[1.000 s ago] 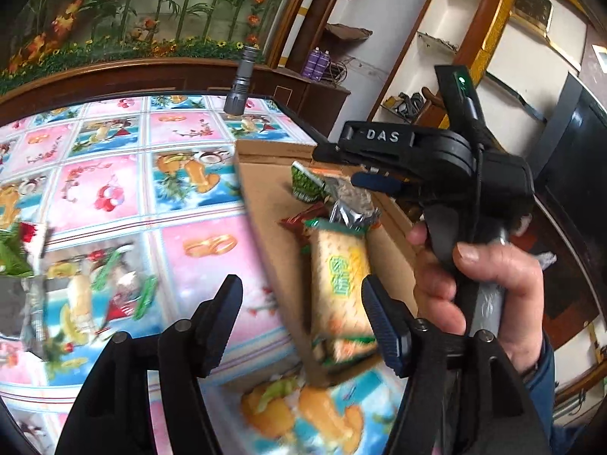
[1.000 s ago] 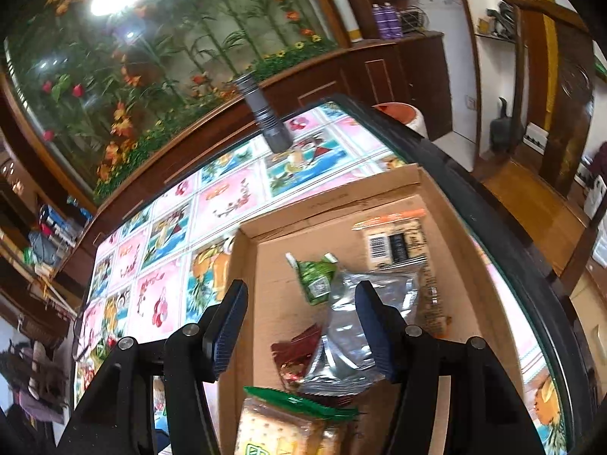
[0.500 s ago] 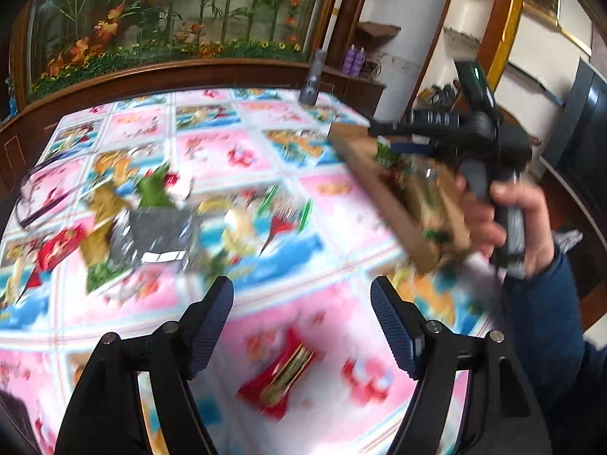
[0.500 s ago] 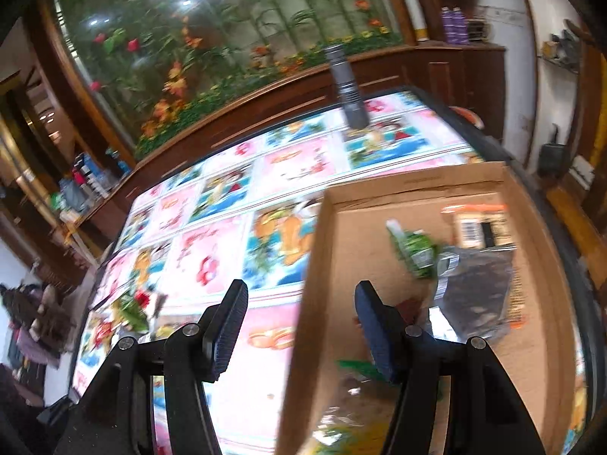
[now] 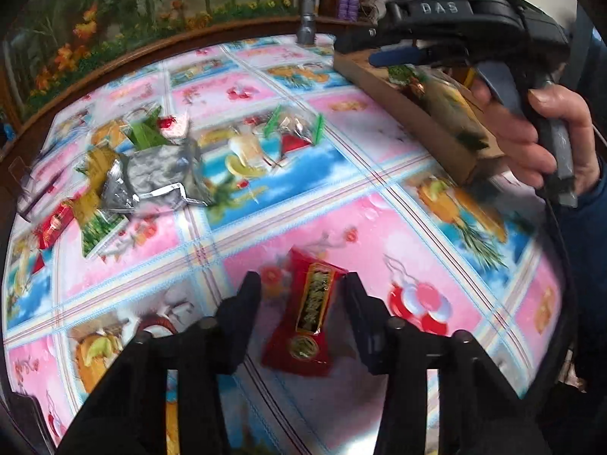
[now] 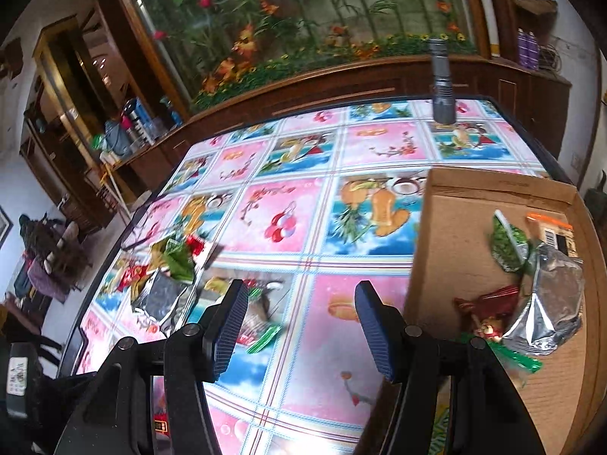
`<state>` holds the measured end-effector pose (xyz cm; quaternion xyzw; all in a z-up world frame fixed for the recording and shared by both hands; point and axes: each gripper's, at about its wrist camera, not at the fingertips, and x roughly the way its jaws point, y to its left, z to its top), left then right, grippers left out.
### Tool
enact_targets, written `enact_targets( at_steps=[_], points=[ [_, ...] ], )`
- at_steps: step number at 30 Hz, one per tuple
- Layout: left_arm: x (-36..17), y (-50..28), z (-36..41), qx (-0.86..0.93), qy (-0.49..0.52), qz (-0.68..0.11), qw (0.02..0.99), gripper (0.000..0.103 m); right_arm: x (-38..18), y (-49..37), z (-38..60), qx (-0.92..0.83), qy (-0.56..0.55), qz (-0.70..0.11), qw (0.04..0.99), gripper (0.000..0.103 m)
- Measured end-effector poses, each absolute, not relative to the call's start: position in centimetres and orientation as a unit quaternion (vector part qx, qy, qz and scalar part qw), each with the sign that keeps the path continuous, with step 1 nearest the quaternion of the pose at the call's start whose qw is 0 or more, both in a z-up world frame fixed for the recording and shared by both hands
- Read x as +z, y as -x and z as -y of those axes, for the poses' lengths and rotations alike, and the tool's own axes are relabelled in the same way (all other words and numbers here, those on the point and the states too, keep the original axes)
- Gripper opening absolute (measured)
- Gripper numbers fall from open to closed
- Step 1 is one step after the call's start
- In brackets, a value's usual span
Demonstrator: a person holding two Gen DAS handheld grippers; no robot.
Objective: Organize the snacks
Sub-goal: 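Grasp a red candy bar with left tool while right tool grasps clear green-edged packet, then lift the red candy bar and clear packet off the table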
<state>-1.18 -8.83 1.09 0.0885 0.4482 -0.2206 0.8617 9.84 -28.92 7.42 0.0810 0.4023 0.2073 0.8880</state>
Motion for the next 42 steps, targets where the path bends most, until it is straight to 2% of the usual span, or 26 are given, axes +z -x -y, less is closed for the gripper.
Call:
enact_targets(
  at_steps=[6, 16, 21, 22, 25, 29, 33, 42],
  points=[
    [1.0, 0.2, 8.3, -0.176, -0.083, -0.439, 0.877, 0.021, 7.4, -9.1, 27.1, 0.231, -0.061, -0.401, 0.884, 0.063],
    [0.9, -0.8, 7.8, -0.147, -0.068, -0.432, 0.887, 0.021, 5.3, -10.2, 22.9, 0.250, -0.035, -0.457, 0.853, 0.063],
    [0.9, -0.6, 7.8, -0.146, -0.066, -0.428, 0.889, 0.021, 3.6, -10.8, 20.3, 0.198, 0.043, -0.474, 0.857, 0.063],
    [0.9, -0.5, 7.9, -0.145, -0.068, -0.427, 0.890, 0.021, 3.1, -10.8, 19.9, 0.193, 0.054, -0.476, 0.856, 0.061],
    [0.9, -0.5, 7.9, -0.145, -0.065, -0.425, 0.891, 0.021, 2.3, -10.7, 19.4, 0.191, 0.078, -0.478, 0.854, 0.034],
    [1.0, -0.7, 7.6, -0.142, -0.059, -0.429, 0.890, 0.019, 2.4, -9.8, 19.5, 0.200, 0.083, -0.464, 0.859, 0.030],
    [1.2, -0.9, 6.8, -0.132, -0.043, -0.425, 0.894, 0.018, 3.3, -9.1, 20.4, 0.223, 0.038, -0.455, 0.861, 0.030],
    [3.3, -1.1, 3.5, -0.050, 0.016, -0.362, 0.931, 0.018, 4.9, -7.6, 20.1, 0.265, -0.005, -0.424, 0.866, 0.030]
  ],
)
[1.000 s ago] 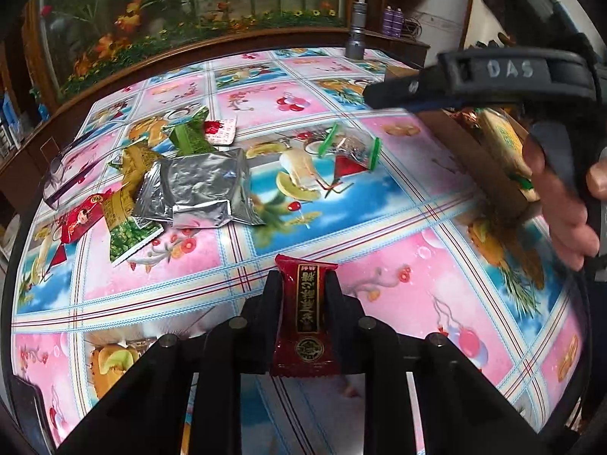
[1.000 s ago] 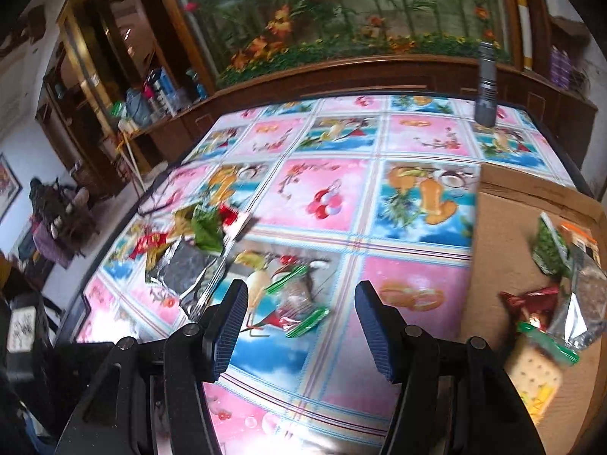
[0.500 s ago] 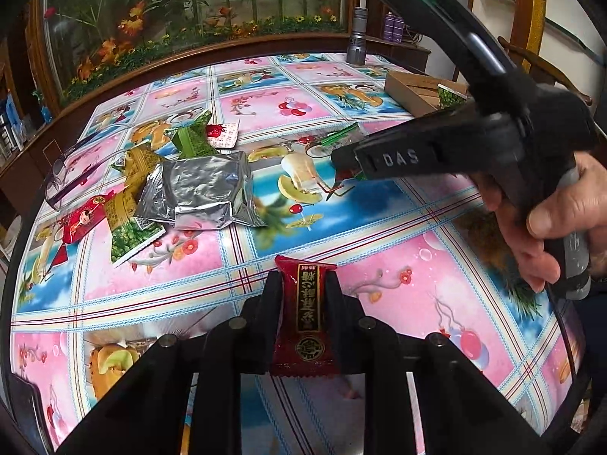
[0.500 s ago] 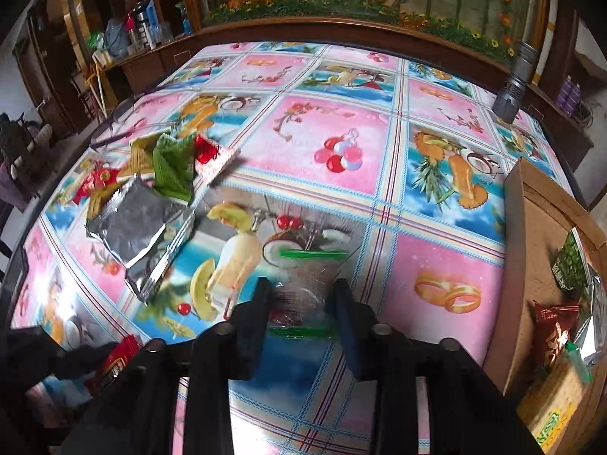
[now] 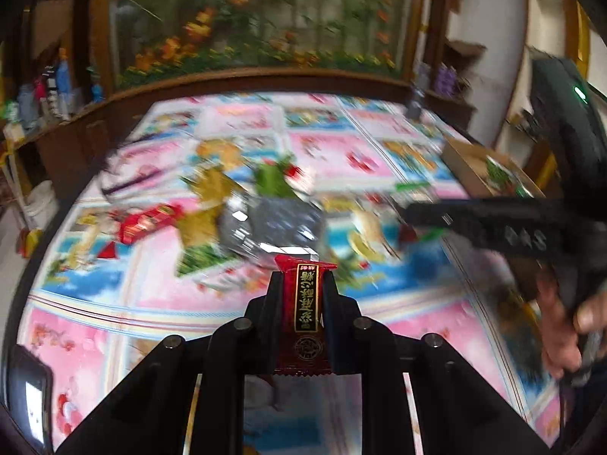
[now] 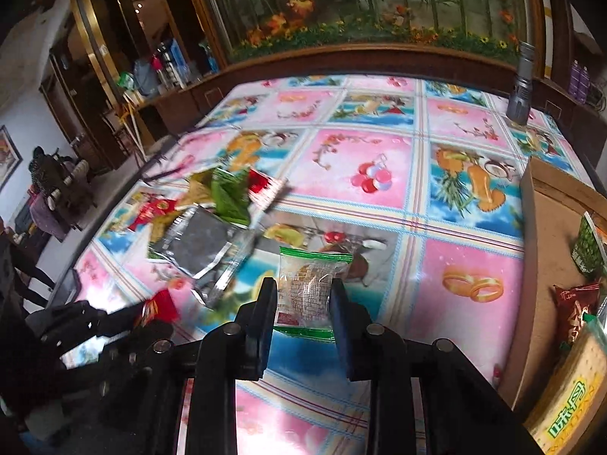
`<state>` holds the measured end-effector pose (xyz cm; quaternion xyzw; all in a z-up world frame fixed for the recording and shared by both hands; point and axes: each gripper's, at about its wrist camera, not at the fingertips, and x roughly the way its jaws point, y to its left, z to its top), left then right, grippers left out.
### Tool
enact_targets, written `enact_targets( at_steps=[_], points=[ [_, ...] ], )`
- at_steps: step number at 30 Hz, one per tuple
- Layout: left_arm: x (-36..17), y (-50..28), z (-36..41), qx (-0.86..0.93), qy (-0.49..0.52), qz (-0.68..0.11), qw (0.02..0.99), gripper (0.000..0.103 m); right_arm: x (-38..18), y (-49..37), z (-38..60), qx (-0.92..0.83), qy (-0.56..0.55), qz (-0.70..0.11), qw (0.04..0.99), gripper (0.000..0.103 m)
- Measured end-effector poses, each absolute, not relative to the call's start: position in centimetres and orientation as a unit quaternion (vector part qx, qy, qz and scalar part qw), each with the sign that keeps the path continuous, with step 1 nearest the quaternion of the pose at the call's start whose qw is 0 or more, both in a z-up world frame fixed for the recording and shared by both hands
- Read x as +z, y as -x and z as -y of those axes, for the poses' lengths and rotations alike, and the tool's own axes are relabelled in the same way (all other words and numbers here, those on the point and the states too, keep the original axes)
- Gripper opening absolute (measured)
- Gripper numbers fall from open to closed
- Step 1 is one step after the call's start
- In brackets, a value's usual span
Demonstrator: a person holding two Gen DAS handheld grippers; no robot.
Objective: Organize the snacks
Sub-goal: 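Lift the red candy bar and clear packet off the table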
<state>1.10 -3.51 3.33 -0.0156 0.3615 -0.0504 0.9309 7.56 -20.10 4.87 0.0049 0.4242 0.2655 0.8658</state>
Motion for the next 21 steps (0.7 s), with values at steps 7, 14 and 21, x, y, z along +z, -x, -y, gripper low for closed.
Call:
enact_targets(
  at_steps=[7, 14, 21],
  points=[
    [4.5, -1.0, 1.4, 0.009, 0.037, -0.322, 0.946, 0.018, 5.4, -6.1, 18.4, 0.298, 0.028, -0.391, 0.870, 0.030],
    [4.8, -0.9, 0.6, 0.054, 0.028, -0.305, 0.951, 0.018, 5.6, -5.2, 17.8, 0.320, 0.039, -0.374, 0.869, 0.030],
    [4.8, -0.7, 0.6, 0.070, 0.022, -0.301, 0.951, 0.018, 5.8, -4.9, 17.7, 0.325, 0.042, -0.368, 0.870, 0.030]
  ],
)
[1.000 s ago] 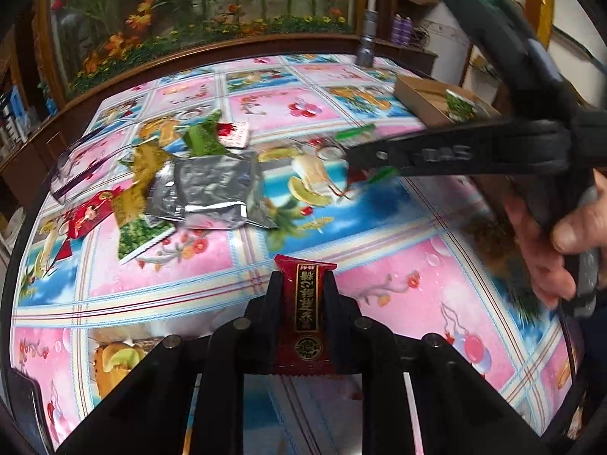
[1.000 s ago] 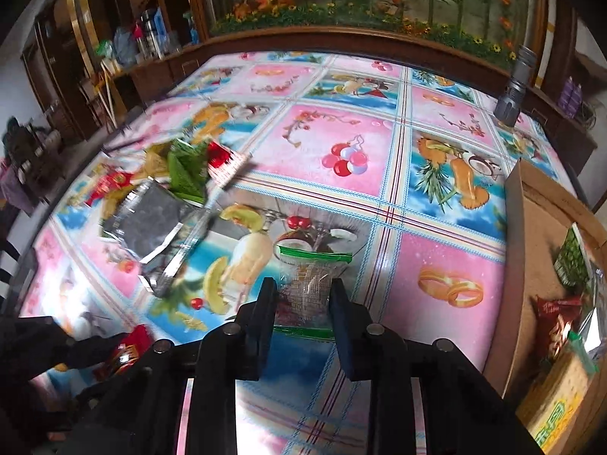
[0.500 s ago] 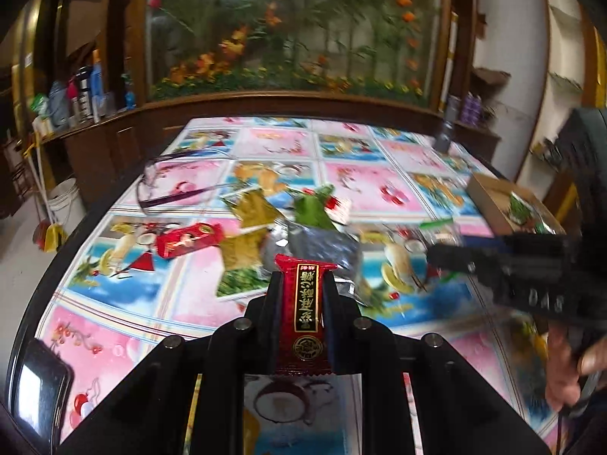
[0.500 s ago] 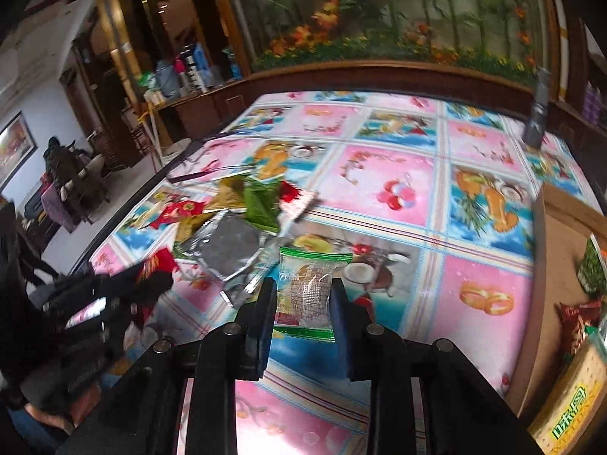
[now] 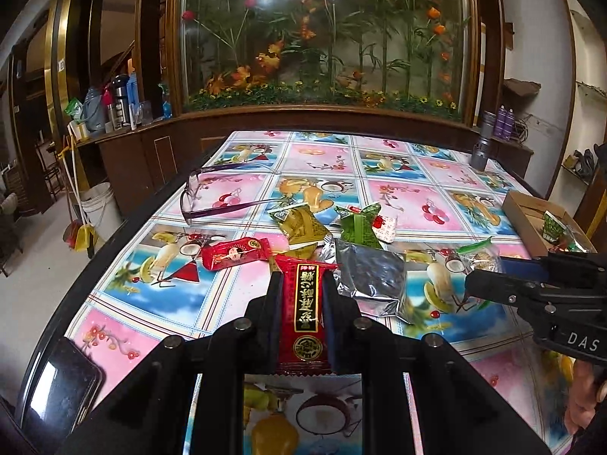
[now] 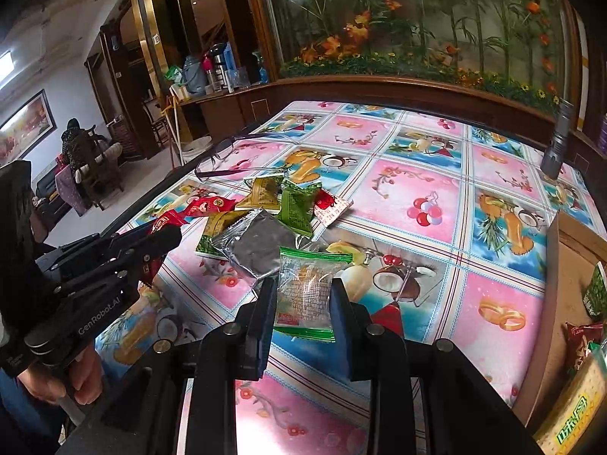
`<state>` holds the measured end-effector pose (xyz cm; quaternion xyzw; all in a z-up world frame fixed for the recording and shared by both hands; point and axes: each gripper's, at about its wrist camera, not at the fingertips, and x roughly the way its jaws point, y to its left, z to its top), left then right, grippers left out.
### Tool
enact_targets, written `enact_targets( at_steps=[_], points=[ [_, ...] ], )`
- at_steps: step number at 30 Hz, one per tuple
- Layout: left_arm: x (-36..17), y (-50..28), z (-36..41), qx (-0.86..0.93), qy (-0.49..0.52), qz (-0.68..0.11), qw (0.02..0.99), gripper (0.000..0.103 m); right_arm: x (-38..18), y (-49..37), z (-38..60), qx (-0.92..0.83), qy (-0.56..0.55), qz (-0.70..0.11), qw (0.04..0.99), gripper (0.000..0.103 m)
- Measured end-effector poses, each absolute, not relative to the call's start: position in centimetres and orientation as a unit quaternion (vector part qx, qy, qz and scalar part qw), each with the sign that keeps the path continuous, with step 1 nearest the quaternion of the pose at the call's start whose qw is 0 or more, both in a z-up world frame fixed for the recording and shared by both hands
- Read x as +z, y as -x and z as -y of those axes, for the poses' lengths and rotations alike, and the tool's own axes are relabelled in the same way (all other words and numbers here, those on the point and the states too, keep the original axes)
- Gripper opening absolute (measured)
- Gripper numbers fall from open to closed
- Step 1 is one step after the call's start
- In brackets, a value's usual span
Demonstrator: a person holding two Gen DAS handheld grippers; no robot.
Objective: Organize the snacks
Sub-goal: 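Lift the red candy bar and clear packet off the table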
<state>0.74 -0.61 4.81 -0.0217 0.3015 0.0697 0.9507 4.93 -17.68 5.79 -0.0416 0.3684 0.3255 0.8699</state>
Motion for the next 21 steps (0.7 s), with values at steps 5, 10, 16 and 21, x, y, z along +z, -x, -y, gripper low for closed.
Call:
enact_targets(
  at_steps=[5, 10, 16, 21],
  points=[
    [4.93, -0.48, 0.96, 0.079, 0.005, -0.293, 0.953, 0.018, 5.83, -4.87, 17.70, 0.326, 0.043, -0.367, 0.870, 0.031],
    [5.07, -0.41, 1.08, 0.082, -0.001, -0.289, 0.954, 0.018, 5.86, -4.92, 17.70, 0.326, 0.043, -0.367, 0.870, 0.031],
    [5.19, -0.31, 1.03, 0.084, -0.002, -0.287, 0.954, 0.018, 5.90, -4.82, 17.62, 0.327, 0.044, -0.366, 0.870, 0.031],
    [5.31, -0.25, 1.01, 0.087, -0.004, -0.285, 0.955, 0.018, 5.90, -4.80, 17.59, 0.327, 0.043, -0.366, 0.870, 0.031]
  ],
)
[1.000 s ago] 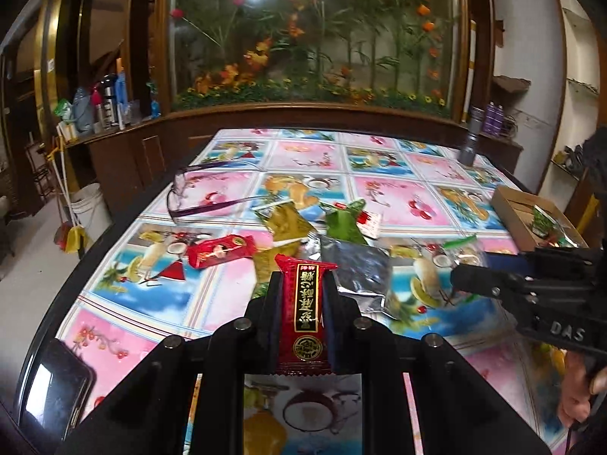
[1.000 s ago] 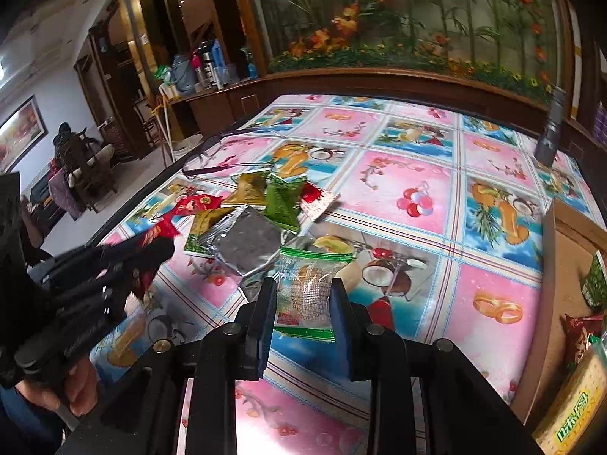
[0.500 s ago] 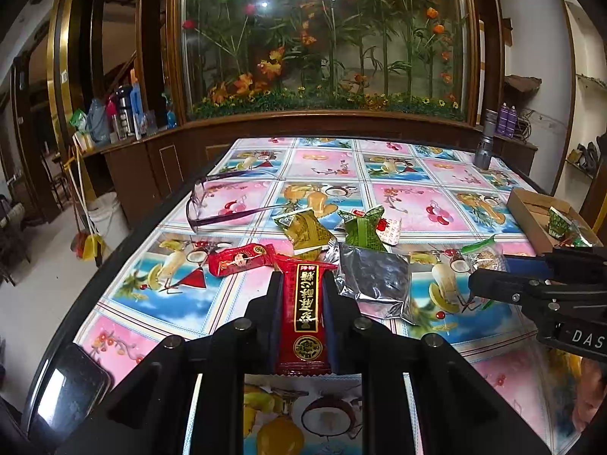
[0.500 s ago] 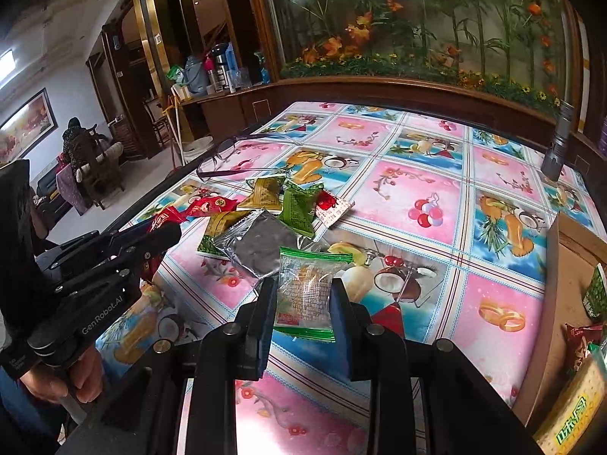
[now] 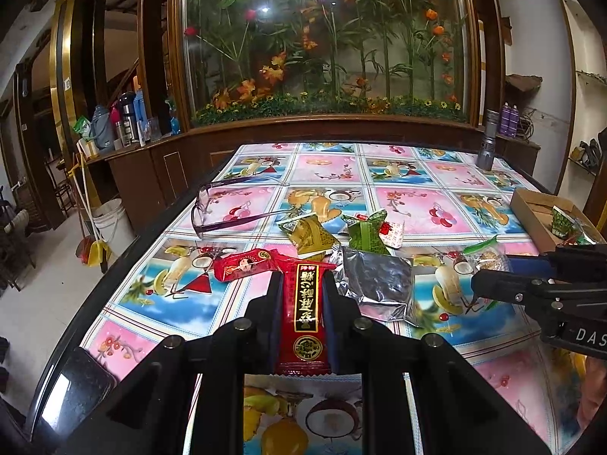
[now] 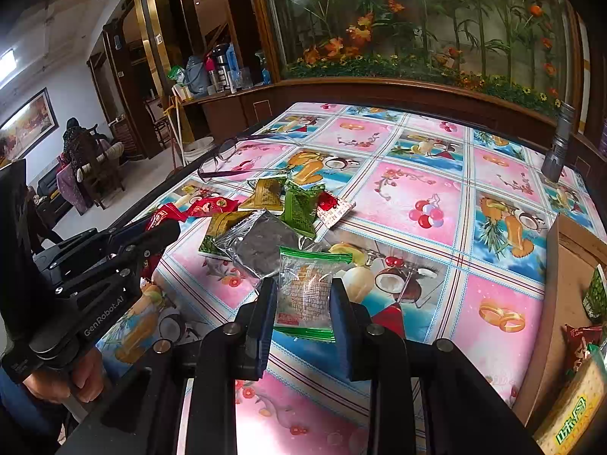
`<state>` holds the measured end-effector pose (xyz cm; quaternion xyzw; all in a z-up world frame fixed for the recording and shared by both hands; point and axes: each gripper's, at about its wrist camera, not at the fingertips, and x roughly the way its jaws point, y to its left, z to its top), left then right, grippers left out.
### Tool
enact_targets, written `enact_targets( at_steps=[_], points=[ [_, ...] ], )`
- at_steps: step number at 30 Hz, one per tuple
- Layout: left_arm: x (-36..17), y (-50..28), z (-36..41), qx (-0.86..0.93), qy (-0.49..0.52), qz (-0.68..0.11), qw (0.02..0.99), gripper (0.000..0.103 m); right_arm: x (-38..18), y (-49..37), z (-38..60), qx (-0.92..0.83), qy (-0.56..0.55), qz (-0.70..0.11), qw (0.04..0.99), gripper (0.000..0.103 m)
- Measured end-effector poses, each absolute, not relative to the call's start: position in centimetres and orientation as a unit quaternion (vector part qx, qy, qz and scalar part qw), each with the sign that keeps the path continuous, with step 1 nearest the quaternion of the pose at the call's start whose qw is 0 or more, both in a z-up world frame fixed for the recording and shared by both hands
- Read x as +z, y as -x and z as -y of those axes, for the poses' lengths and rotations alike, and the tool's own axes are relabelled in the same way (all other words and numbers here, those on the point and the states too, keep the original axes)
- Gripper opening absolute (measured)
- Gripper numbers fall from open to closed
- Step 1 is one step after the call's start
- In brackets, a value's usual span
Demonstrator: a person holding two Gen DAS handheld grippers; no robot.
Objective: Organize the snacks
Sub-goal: 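Lift the red candy bar and clear packet off the table, then hold the red candy bar and clear packet above the snack pile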
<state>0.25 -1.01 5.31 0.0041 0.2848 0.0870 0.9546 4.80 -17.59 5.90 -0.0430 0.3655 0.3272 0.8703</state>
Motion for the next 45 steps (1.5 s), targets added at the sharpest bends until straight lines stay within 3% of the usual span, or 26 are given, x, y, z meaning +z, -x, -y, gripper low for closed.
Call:
enact_targets(
  at_steps=[45],
  points=[
    [5.3, -0.3, 1.9, 0.035, 0.005, -0.280, 0.959, 0.018, 5.1, -6.1, 19.3, 0.307, 0.001, -0.383, 0.871, 0.030]
  ],
)
